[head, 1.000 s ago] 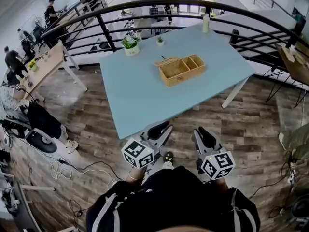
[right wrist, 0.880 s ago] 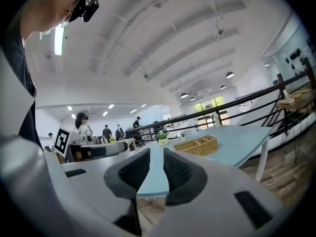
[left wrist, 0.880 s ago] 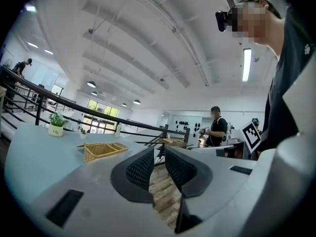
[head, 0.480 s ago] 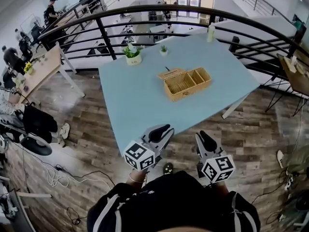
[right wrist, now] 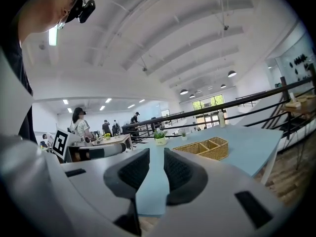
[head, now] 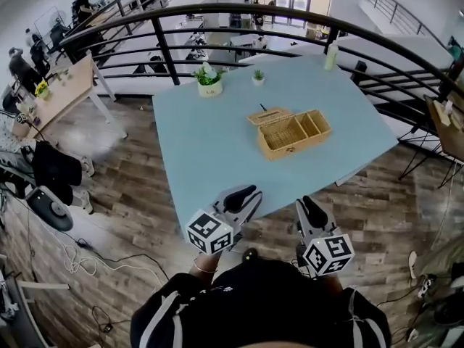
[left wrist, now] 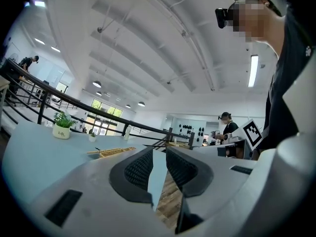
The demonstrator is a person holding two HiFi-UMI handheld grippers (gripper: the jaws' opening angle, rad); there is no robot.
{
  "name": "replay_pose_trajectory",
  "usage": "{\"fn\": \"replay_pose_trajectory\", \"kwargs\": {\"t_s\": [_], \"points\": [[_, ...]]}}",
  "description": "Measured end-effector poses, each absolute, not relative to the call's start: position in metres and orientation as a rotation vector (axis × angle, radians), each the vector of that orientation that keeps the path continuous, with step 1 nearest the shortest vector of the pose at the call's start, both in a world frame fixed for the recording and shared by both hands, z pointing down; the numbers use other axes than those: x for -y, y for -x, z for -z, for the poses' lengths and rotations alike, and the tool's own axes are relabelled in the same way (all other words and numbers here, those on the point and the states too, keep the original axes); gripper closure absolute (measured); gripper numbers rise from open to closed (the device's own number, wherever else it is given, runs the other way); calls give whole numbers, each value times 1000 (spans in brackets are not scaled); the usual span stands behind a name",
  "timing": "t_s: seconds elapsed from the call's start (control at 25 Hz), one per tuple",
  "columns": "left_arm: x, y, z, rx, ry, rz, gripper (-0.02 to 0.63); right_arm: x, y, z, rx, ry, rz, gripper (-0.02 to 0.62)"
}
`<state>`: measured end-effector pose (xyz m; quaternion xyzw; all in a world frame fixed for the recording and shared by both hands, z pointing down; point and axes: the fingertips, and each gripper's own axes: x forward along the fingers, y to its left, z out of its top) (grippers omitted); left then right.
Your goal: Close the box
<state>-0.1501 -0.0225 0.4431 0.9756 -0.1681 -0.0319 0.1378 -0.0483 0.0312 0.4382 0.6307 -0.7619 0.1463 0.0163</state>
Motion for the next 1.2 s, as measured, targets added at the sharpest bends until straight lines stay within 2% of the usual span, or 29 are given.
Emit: {"fn": "replay_pose_trajectory", "kwargs": {"t_s": [0.52, 1.2], "points": [[62, 129, -446, 622, -2764, 70, 536, 29, 22, -439, 2488, -1829, -478, 501], [104, 26, -440, 855, -2695, 60, 531, 97, -79, -447, 2657, -1549, -501, 492]]}}
